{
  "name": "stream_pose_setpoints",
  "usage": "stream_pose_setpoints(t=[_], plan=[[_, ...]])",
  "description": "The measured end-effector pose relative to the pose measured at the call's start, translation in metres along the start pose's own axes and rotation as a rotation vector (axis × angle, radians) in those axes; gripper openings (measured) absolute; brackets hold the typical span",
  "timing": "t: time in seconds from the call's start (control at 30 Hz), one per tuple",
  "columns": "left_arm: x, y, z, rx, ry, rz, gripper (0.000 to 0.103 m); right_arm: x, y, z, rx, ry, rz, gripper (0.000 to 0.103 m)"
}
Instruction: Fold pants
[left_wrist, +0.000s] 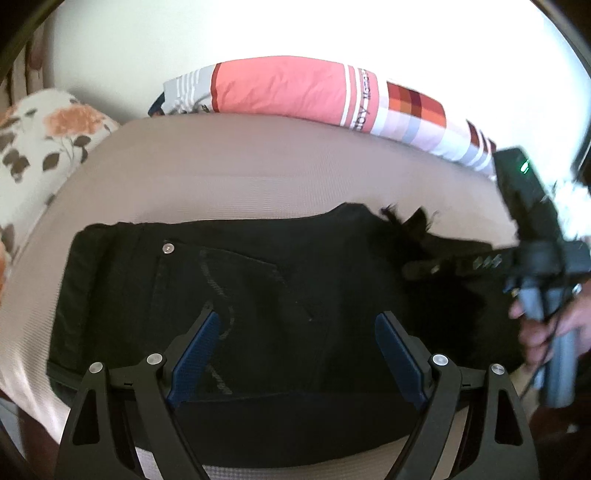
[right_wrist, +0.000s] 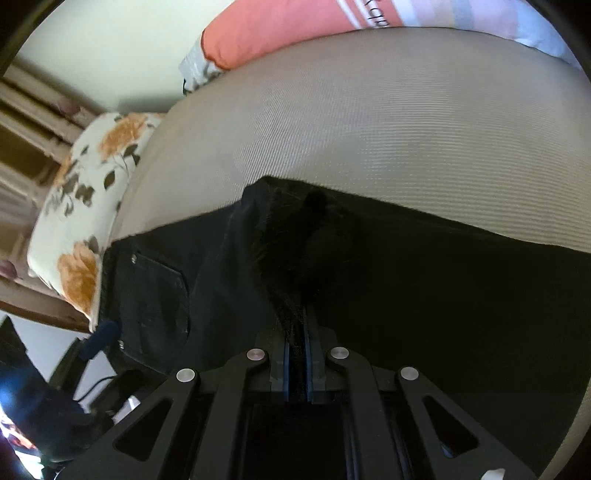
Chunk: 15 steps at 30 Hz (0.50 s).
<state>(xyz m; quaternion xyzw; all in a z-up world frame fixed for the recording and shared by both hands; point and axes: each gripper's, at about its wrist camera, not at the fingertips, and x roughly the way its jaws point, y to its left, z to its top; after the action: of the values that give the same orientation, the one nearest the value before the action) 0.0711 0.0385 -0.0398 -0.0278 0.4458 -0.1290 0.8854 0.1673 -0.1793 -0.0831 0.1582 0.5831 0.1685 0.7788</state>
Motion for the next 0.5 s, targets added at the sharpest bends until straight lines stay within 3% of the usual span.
stream_pose_setpoints(t=[0.07, 0.2, 0.5], plan=[[0.0, 0.002, 0.001, -0.022, -0.001, -0.031, 0.086, 0.003, 0.002, 0.001, -0.015, 0.008, 0.001, 0.011], [0.003, 0.005, 0.004, -0.078, 0.027, -0.116, 0.086, -0.004, -0.003, 0.002, 0.035, 0.001, 0.101, 0.033], [0.024, 0.007, 0.018, -0.202, 0.14, -0.333, 0.083, -0.063, -0.041, -0.026, 0.149, -0.122, 0.11, 0.045]])
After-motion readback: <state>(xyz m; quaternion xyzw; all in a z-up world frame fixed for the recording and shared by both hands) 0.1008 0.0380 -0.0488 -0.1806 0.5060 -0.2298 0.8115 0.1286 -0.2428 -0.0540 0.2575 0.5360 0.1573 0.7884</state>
